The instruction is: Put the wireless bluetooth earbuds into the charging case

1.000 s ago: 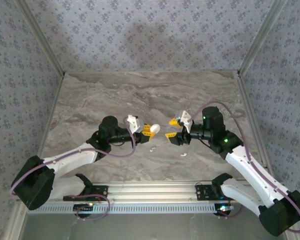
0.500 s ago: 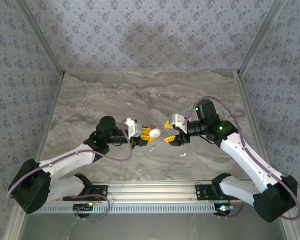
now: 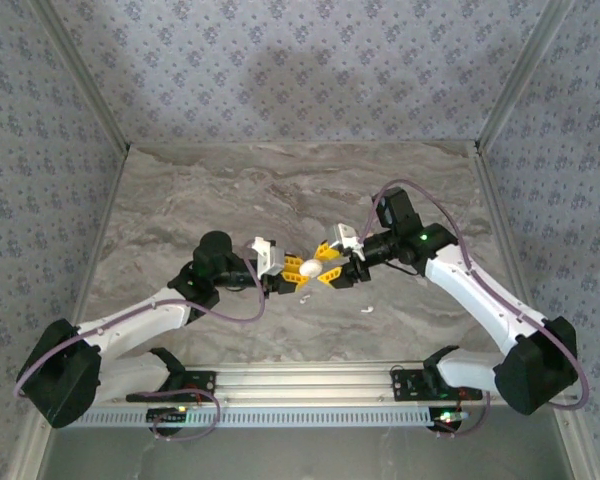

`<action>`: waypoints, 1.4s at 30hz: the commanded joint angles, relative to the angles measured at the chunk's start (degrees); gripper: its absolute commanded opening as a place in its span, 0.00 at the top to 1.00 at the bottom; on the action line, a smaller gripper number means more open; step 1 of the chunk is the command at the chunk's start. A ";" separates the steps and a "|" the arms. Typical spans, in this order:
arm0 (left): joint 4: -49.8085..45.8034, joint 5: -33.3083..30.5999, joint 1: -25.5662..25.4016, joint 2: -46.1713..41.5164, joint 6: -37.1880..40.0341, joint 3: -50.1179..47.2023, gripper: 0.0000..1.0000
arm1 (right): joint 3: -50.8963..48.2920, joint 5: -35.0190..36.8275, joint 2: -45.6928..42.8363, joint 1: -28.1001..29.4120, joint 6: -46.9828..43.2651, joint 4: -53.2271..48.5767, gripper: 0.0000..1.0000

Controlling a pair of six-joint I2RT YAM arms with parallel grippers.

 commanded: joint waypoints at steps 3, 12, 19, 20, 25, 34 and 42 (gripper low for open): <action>-0.24 1.94 -0.33 -1.25 0.89 2.07 0.82 | 2.03 -4.11 1.69 0.85 -2.24 -2.66 0.67; -8.34 -2.72 -0.45 -1.73 5.34 3.42 0.52 | 3.01 7.87 -0.84 1.15 -5.14 -8.57 0.84; -25.84 -11.42 -2.33 -1.59 17.12 8.41 0.47 | 3.90 35.87 -3.79 8.21 -4.67 -14.96 0.84; -26.25 -11.47 -2.62 -1.32 17.37 8.70 0.47 | 4.34 37.74 -3.60 9.26 -4.70 -15.83 0.83; -27.64 -10.34 -4.00 0.53 18.30 9.53 0.46 | 5.48 40.88 -2.20 13.06 -5.01 -16.44 0.83; -28.89 -8.72 -4.55 2.04 18.33 10.74 0.48 | 5.79 37.29 -0.71 14.82 -5.58 -13.53 0.82; -28.45 -7.39 -4.62 2.55 17.57 11.03 0.53 | 5.29 33.69 -0.29 15.03 -5.26 -10.50 0.82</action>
